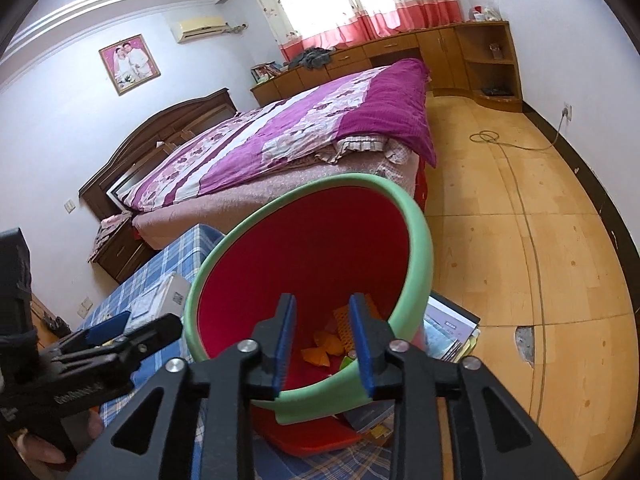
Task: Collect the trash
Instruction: 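Carry the medicine box and plastic bag over the red bucket and open both tools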
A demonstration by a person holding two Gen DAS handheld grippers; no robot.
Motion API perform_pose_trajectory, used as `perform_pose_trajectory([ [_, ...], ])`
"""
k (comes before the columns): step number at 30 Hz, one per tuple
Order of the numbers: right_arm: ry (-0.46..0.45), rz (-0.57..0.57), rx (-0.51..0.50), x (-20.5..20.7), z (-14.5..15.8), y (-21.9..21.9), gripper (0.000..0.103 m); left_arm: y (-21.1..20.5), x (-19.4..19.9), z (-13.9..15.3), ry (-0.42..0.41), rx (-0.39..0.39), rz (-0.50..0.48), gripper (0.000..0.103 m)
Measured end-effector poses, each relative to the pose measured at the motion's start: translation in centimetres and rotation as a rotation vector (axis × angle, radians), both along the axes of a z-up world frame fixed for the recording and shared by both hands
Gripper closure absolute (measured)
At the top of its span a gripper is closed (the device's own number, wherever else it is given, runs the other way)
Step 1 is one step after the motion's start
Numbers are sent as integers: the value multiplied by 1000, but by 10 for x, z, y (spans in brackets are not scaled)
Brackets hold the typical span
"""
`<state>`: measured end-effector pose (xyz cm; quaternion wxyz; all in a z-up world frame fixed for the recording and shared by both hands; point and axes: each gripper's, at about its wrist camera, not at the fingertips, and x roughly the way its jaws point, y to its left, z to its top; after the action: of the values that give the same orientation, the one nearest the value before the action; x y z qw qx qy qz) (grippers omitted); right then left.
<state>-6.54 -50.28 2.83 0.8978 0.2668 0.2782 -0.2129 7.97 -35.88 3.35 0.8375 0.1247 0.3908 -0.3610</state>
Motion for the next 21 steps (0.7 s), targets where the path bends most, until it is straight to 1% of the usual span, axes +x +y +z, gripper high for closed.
perform_pose_trajectory([
  [3,-6,-10,11,-3,-1,-6,68,-10,-2,-4,-19,5,-17,9],
  [8,-15,-18,39,-7,-4,-12,66,-23,-4,-10,-15,-5,-70,9],
  [12,-21,-22,40,-11,-2,-13,61,-27,-5,-13,-8,-24,-84,8],
  [15,-31,-26,51,-12,-3,-15,57,-27,-6,-14,-5,-18,-77,8],
  [21,-30,-21,63,-13,-4,-12,56,-20,-5,-11,20,-47,-62,8],
])
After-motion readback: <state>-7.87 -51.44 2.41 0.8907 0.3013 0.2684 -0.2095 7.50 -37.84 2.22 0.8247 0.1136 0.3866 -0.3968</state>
